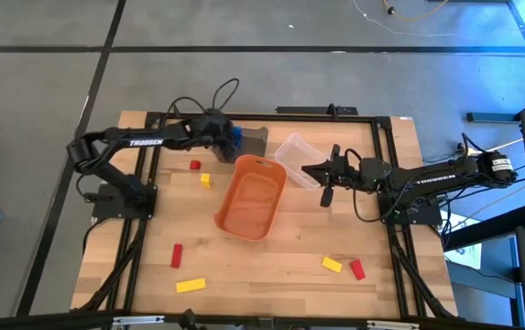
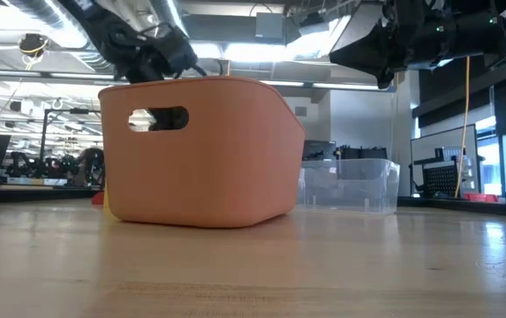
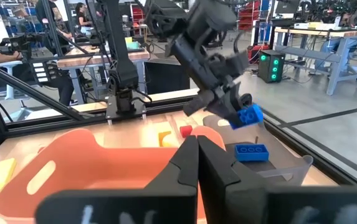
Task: Sort & place blocks by color
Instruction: Put the blue game piece into the black bin, then put the top yellow block into the orange bin
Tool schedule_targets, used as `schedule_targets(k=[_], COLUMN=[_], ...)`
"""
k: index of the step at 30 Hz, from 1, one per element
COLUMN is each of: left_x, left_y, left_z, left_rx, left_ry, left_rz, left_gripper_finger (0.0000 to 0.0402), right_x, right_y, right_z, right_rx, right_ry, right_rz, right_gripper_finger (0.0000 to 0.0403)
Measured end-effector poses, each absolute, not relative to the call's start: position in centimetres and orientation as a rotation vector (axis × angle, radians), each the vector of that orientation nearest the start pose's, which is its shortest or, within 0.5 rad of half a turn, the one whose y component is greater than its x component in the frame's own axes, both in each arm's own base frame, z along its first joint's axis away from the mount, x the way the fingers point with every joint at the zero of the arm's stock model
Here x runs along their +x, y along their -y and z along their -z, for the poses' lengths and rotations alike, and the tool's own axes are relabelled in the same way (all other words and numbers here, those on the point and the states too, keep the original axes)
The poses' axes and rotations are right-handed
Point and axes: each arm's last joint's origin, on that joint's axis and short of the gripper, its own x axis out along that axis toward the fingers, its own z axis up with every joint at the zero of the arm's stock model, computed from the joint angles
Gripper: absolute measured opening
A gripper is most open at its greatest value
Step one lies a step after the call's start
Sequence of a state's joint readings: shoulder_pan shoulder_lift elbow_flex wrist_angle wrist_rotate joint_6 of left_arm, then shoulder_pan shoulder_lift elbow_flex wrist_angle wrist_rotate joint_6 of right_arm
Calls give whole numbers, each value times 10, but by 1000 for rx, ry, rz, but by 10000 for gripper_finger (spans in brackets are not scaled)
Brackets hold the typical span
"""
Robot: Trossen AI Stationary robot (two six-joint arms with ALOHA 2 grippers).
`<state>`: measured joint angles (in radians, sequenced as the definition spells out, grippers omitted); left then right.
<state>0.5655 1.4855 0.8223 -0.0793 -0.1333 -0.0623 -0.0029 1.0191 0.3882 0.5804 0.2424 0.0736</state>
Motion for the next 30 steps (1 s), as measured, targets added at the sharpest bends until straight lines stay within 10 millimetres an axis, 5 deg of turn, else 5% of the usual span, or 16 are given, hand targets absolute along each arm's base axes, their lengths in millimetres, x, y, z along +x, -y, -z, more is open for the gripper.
schedule_targets(k=[9, 16, 22, 30], left_x=[253, 255, 249, 214], left_y=[-163, -159, -158, -133], left_z=[-178, -179, -197, -255], left_rx=[-272, -242, -203, -244], left_ry=[-811, -818, -765, -620], left_rz=[-646, -608, -619, -600], left_gripper_finger=[82, 127, 162, 198], right_x=[211, 211, 211, 210], right_y=[8, 8, 8, 8], right_z=[-227, -227, -227, -225], right_rx=[62, 64, 62, 60], right_ry=[-44, -51, -50, -68], right_rz=[247, 247, 248, 248], right_gripper_finger=[0, 0, 0, 0])
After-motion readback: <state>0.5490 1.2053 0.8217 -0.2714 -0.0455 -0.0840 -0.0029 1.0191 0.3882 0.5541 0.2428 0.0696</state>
